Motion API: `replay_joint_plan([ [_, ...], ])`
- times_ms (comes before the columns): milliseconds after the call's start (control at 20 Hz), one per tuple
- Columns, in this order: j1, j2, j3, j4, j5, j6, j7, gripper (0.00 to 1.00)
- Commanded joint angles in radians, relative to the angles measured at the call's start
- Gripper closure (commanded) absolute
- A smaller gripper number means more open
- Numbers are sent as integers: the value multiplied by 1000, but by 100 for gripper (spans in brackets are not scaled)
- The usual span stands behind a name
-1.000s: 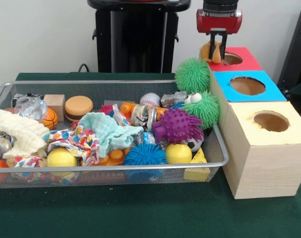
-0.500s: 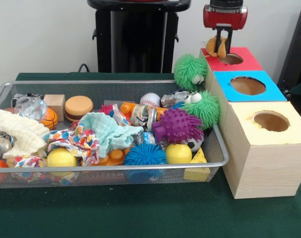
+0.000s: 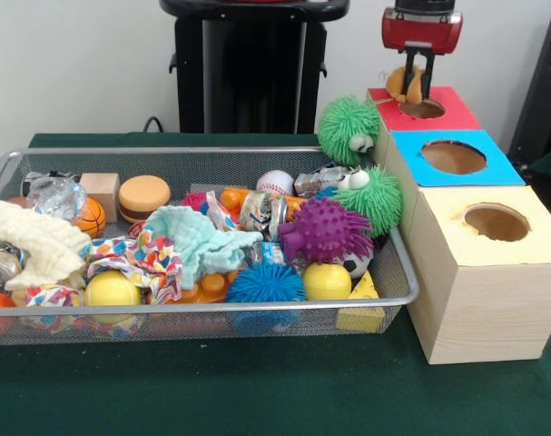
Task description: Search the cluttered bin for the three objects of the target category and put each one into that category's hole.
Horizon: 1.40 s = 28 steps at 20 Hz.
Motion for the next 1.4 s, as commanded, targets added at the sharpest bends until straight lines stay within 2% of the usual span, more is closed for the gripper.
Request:
replay_joint_plan([
  [50, -14, 240, 144, 59, 50, -35, 332, 100],
  [250, 12, 282, 122, 13, 52, -65, 323, 100],
  [400, -21, 348, 142, -25, 21, -109, 310, 100],
  [600, -23, 403, 151, -50, 12, -171, 326, 100],
  [1000, 13, 414, 155, -101, 83, -151, 336, 100],
  [1200, -5, 435, 174, -124, 79, -157, 338, 100],
  [1400, 17, 442, 153, -135, 78, -187, 332, 100],
])
